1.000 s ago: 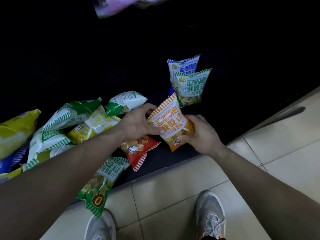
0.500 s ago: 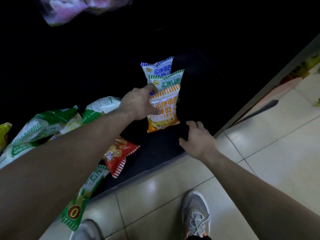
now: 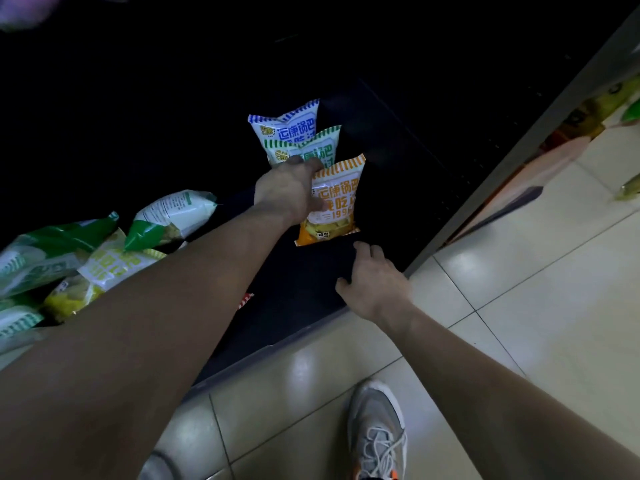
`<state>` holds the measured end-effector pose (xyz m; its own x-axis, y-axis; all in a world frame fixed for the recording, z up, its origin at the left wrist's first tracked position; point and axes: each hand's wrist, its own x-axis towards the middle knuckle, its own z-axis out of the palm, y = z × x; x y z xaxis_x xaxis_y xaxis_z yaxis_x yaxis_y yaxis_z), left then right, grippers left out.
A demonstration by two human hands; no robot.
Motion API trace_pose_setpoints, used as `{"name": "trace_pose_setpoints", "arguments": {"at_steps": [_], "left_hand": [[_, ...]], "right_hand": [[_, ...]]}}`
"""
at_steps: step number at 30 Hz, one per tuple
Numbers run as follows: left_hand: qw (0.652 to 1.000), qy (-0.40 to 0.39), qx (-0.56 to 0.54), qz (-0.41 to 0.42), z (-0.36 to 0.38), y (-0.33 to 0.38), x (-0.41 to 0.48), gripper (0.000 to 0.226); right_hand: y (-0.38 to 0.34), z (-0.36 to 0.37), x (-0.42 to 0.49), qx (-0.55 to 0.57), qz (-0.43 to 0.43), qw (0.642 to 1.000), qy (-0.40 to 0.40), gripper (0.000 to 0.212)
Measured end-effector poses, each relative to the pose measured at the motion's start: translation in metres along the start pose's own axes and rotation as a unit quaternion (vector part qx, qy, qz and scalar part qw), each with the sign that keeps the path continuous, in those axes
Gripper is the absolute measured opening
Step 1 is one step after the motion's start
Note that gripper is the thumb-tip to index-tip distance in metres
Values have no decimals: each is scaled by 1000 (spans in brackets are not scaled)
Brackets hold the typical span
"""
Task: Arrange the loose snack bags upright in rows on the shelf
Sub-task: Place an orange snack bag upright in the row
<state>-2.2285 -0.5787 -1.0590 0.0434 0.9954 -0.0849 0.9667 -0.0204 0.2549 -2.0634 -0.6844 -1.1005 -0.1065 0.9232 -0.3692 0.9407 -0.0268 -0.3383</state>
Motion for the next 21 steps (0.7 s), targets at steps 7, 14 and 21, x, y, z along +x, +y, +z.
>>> {"name": "trace_pose_setpoints", "arguments": {"at_steps": [7,14,21], "left_hand": [[999,-30,25,10,-26,-9,-19,91],[995,-36,62,-63,-90,-113,-124,77],[982,-67,20,-173,-98,-220,-211,81]], "right_hand": [[-14,-20,-4,-28,-12,1000,-2,65],[-86,-59,-9,-5,-100,995,16,60],[-157,-1,-8,0,-160,984,-84,68]]}}
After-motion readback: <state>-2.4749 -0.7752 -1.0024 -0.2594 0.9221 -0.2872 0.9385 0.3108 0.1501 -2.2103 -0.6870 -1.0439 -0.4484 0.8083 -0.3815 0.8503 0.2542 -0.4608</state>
